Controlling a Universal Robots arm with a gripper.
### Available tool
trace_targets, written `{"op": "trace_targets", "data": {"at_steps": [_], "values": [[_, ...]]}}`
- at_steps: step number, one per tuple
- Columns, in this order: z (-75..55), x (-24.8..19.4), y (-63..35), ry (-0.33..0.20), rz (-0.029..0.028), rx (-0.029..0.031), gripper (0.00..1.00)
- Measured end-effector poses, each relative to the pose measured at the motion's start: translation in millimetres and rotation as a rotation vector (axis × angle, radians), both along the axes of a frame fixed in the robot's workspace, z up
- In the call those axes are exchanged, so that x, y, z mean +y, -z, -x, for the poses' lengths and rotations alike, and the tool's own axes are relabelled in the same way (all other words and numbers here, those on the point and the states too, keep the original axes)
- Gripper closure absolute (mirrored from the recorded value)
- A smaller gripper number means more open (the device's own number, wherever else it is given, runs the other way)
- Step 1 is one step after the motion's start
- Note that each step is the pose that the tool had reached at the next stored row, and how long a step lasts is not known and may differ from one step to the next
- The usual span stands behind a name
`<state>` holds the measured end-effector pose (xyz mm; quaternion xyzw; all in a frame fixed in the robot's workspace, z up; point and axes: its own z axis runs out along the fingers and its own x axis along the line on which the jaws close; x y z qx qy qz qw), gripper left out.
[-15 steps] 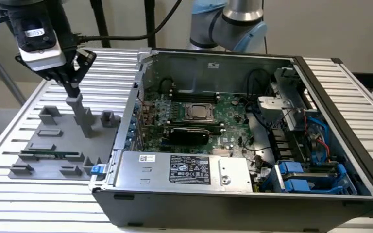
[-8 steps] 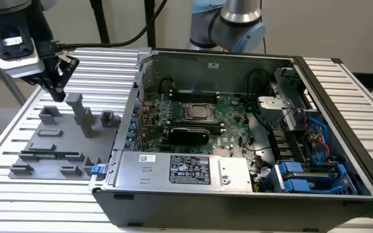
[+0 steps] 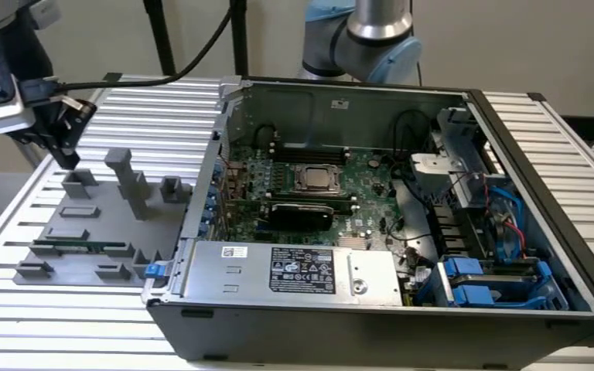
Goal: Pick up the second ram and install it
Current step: 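Reach for the second ram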
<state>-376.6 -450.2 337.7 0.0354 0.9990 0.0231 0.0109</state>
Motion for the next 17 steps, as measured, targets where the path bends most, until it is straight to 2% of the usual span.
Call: {"op": "trace_targets", "data": {"at_steps": [6,9,12,14,15,17], "values": [[23.3,-1.0,8.7,0.000,0.0000,0.0002,1.00],[25.6,-1.8,10.9,-0.004,0.0001,0.0052,1.00],[26.0,-1.8,11.5,-0.021,0.0032,0.0126,1.00],[26.0,-1.9,12.0,-0.037,0.0089,0.0169,1.00],[26.0,-1.9,12.4,-0.043,0.0118,0.0171,1.00],[26.0,-1.9,12.4,-0.044,0.0124,0.0173,1.00]]}}
